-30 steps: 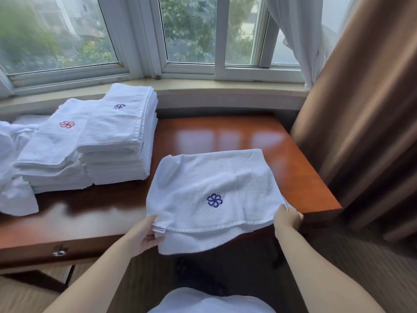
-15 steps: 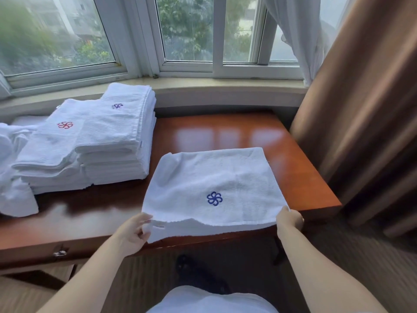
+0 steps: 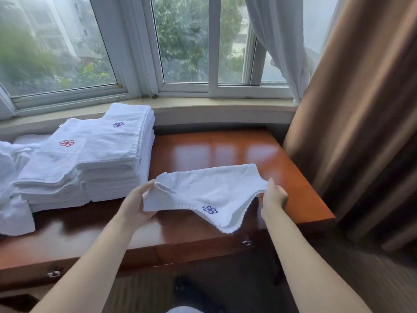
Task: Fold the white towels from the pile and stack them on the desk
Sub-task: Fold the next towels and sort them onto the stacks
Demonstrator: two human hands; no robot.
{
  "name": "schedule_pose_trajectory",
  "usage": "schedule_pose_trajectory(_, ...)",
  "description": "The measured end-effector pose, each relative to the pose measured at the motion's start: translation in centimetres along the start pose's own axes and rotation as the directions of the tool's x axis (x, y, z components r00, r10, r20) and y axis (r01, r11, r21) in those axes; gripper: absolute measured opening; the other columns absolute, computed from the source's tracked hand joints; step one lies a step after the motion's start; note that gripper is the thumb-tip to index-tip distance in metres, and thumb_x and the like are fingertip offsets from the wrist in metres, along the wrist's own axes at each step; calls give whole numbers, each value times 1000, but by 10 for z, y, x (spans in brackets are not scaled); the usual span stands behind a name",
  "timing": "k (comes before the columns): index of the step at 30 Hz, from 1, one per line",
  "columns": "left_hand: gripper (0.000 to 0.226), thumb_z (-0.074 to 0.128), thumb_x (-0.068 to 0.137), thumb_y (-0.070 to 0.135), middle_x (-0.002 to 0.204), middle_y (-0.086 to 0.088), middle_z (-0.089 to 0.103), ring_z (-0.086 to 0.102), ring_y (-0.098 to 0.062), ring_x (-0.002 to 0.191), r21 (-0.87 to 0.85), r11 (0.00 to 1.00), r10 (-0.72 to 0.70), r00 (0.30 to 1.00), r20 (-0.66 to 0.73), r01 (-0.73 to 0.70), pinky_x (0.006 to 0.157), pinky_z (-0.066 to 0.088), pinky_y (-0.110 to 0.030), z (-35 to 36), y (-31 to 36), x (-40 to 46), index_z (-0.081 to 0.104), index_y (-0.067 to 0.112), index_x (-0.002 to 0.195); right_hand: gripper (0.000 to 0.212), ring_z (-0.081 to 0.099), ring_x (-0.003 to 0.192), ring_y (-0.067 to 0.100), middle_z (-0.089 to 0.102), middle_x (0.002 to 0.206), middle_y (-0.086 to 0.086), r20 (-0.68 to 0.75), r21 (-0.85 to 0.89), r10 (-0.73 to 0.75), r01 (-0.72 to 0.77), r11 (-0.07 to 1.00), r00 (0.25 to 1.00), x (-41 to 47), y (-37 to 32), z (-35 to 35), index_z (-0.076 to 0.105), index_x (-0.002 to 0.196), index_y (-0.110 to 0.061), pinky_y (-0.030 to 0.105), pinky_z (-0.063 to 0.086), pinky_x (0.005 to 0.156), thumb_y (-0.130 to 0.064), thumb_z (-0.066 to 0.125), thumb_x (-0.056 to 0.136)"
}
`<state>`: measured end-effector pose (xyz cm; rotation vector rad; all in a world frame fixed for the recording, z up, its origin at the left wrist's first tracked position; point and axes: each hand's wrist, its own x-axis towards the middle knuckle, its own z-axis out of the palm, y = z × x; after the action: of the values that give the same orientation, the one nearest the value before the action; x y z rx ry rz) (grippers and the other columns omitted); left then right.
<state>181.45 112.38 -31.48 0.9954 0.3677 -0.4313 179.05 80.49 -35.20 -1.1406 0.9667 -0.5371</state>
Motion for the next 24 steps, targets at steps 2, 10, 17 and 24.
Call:
schedule_pose_trajectory(2,23,57,91,25,82,-4,72,71,-17,79,-163,974,171,982,81,-156,72,58,-31,26,29,-3,70,14,76,31,53,58,15,58,66,1,13,106,-96,94,990,995,-9,-40,14,57,68,-11,19,42,45,-29,54,93)
schedule_pose_trajectory(10,17,76,59,3,53,9,57,58,-5,46,-734,656,406,902,147,-176,92,49,-21,67,106,-26,61,11,60,23,56,66,12,56,74,0,-33,489,-184,176,855,982,-17,-162,16,56,77,-21,22,50,57,-36,55,94)
schedule_pose_trajectory(17,38,73,53,-8,58,7,40,44,-6,57,-665,745,122,992,46,-61,71,57,-23,69,93,7,45,16,61,27,57,62,13,60,73,1,-19,400,-52,55,915,998,7,-150,32,58,68,-17,25,51,64,-24,56,93)
schedule_pose_trajectory(24,30,54,89,7,43,1,42,46,-9,32,-482,870,81,995,-63,-102,45,47,-18,112,118,50,42,14,63,28,50,59,10,52,67,-2,48,289,-22,7,957,999,39,-161,92,51,63,-16,27,48,72,-17,58,91)
